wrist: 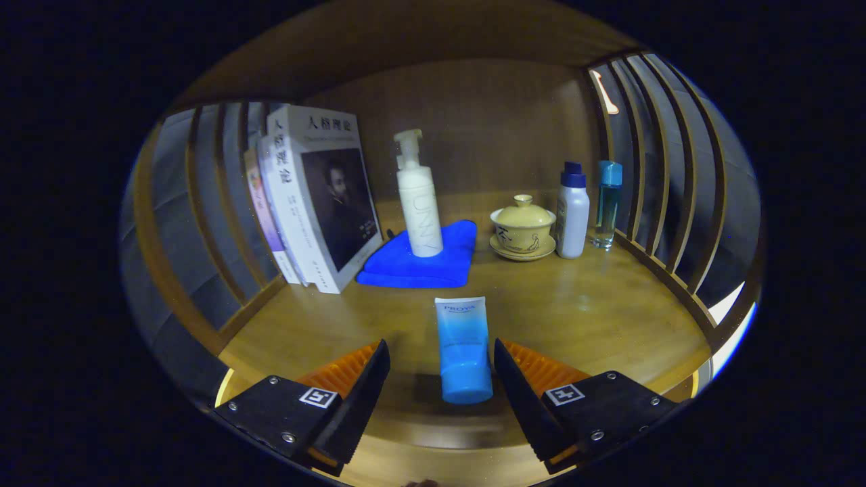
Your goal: Pull open the drawer, take out the items inside it, and place them on the countertop above the cabinet.
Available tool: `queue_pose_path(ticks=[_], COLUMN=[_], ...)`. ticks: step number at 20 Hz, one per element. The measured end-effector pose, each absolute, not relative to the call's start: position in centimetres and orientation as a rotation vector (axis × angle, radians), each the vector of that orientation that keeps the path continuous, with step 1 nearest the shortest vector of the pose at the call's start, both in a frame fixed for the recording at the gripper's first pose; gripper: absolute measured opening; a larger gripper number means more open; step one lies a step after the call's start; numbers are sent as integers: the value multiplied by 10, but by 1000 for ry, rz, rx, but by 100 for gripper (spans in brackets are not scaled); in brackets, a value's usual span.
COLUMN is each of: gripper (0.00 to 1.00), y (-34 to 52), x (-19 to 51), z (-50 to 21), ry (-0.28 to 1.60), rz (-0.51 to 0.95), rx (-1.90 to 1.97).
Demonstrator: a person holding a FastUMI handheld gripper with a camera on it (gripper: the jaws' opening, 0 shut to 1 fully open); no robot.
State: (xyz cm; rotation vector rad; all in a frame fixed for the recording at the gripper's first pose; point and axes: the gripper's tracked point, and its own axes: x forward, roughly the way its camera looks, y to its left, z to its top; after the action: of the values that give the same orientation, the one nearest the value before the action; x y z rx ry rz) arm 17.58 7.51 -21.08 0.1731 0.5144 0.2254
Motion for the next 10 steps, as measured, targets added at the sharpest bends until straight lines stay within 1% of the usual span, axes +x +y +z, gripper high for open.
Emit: queue_pose_path(ticks=[6, 10], gripper=[95, 95], y=[71, 54], x=[107, 44], z=[-136, -114], ry=[249, 162], rz=[239, 203], rx=[175, 85])
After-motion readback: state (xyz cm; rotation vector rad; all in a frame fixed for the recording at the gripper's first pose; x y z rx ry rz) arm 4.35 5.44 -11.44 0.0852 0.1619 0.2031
